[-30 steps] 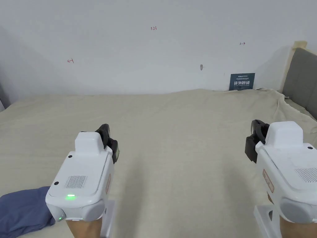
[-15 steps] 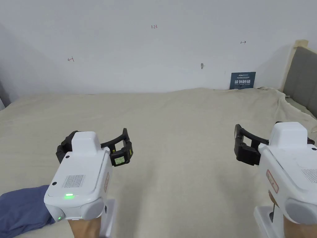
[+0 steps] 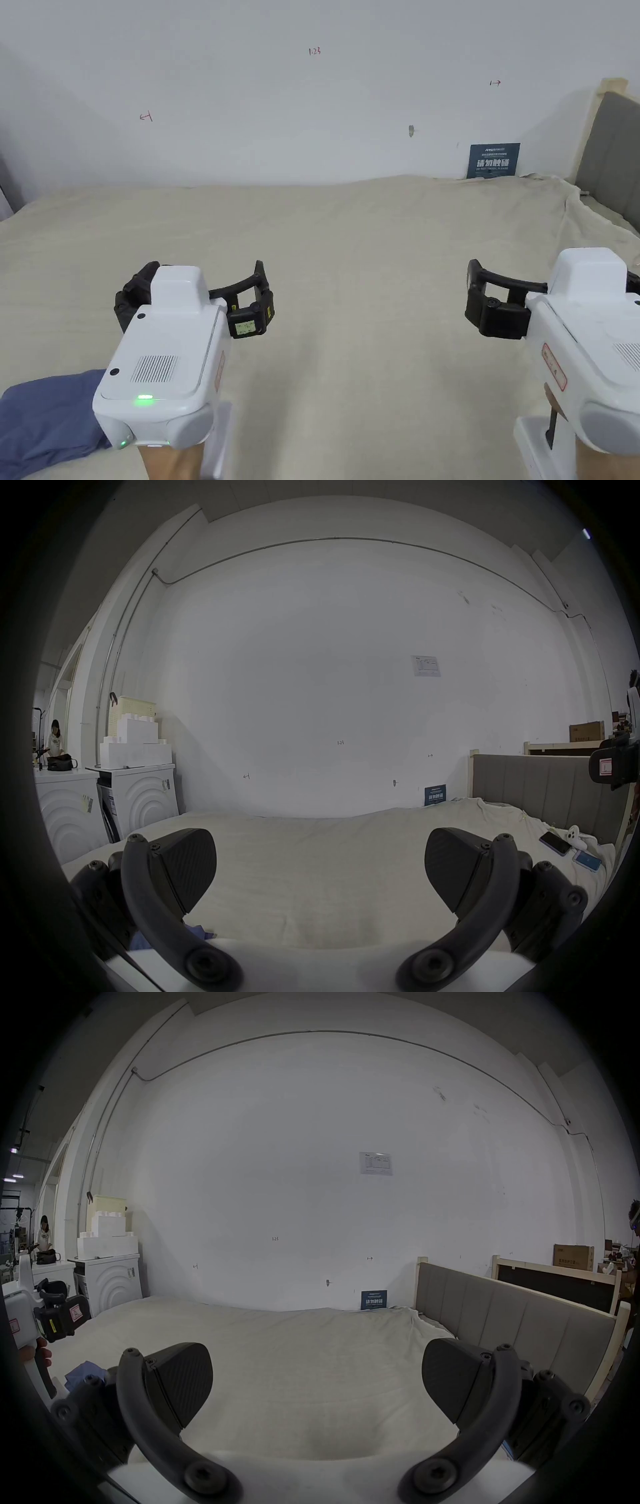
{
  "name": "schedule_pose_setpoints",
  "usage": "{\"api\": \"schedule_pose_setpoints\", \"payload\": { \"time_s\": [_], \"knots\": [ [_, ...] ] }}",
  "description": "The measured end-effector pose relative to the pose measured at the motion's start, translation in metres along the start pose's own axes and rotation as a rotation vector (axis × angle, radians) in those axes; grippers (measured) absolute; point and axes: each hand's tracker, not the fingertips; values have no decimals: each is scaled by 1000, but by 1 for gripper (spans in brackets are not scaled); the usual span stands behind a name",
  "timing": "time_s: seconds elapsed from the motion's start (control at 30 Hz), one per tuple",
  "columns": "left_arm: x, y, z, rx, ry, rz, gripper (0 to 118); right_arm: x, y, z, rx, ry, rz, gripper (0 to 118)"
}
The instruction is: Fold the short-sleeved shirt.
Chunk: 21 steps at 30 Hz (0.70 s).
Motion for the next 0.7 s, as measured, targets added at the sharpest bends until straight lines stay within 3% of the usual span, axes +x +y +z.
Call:
{"api": "schedule_pose_setpoints", "payload": {
  "time_s": [0.7],
  "knots": [
    [2, 0, 2, 14, -1, -27, 118, -3, 5, 4, 11, 1, 15, 118]
  ]
}}
